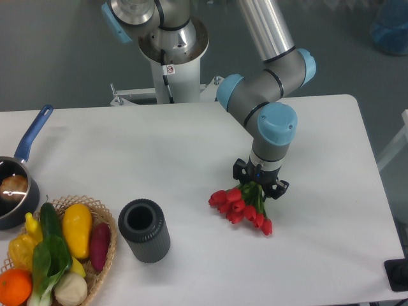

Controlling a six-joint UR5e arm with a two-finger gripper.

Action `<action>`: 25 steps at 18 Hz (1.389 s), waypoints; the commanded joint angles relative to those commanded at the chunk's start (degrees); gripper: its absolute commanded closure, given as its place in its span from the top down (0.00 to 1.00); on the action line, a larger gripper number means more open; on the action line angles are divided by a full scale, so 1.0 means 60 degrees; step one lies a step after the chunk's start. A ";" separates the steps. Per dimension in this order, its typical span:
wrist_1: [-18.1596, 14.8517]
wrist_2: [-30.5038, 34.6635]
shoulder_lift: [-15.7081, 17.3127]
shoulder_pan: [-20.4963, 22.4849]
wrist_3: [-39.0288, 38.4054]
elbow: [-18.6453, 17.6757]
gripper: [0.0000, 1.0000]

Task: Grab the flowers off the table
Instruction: 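Lift the gripped red tulips up off the table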

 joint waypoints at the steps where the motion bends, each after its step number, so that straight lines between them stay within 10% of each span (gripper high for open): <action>1: -0.0015 0.0015 0.0162 0.0015 -0.0116 -0.0015 0.00; 13: -0.0102 0.0191 0.0969 0.0367 -0.0674 0.0701 0.00; 25: -0.3045 0.0278 0.1672 0.0660 0.0087 0.2269 0.00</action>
